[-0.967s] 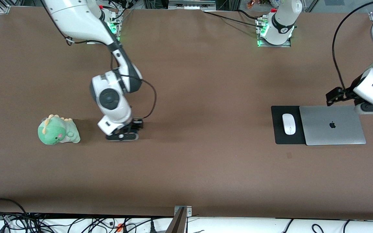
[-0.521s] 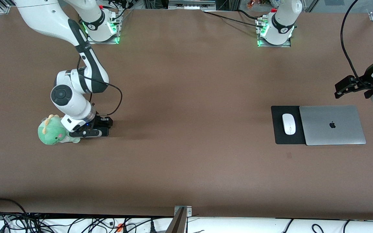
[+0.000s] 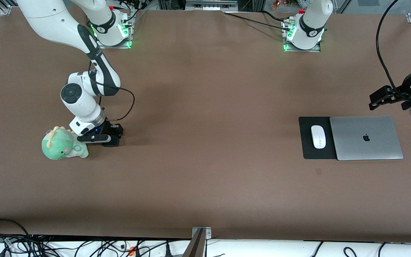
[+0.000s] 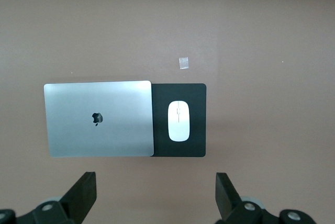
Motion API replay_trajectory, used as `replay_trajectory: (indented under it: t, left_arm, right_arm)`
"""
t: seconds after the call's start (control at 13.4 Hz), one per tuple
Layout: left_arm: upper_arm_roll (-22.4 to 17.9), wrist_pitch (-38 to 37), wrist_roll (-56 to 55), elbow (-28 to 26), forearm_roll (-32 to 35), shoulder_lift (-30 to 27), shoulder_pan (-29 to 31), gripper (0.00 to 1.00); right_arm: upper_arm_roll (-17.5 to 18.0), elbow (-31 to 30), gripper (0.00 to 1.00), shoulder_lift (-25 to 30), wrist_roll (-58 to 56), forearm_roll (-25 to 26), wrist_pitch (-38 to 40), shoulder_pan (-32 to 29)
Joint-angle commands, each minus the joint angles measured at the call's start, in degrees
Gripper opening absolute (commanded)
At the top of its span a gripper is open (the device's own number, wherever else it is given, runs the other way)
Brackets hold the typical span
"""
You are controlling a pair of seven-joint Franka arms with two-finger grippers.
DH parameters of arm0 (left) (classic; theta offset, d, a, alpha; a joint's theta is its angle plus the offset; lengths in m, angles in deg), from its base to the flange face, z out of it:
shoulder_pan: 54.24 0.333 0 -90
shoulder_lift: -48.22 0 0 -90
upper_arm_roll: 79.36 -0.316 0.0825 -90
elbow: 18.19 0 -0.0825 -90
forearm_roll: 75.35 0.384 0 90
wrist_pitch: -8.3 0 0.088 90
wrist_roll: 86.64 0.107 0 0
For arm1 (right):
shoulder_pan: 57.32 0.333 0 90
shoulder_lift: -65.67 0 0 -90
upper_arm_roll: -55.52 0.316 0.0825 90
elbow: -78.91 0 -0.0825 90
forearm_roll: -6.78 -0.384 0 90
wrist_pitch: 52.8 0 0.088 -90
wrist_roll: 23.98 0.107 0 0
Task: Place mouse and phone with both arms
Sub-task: 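Carry the phone beside the green plush with the right gripper while the left gripper withdraws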
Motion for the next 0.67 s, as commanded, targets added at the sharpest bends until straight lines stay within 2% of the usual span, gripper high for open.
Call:
replay_trajectory:
  t: [0.0,0.07,0.15,0.45,0.6]
  left_arm:
    - [0.17,-1.6,1.25,2.22,-0.97,0.85,0.5,1.0]
    - [0.08,-1.6,1.25,2.22,-0.97,0.85,0.5,1.0]
    - [0.0,-1.6,1.25,2.22,-1.05,0.85,0.5,1.0]
    - [-0.18,-1.6,1.34,2.31,-0.97,0.85,0.5,1.0]
    - [-0.27,-1.6,1.34,2.39,-0.97,0.76,0.5,1.0]
  right_arm:
    - [0.79,-0.46,0.07,0.36,-2.75,-0.74,-1.34,-1.78]
    - [0.79,-0.38,0.6,0.27,-2.84,-0.74,-1.34,-2.04]
    - [0.87,-0.29,1.0,0.35,-2.93,-0.74,-1.25,-2.22]
    - [0.96,0.41,1.0,1.06,-2.84,-0.74,-0.72,-2.22]
    - [1.05,2.25,1.0,1.67,-2.84,-0.74,2.68,-2.22]
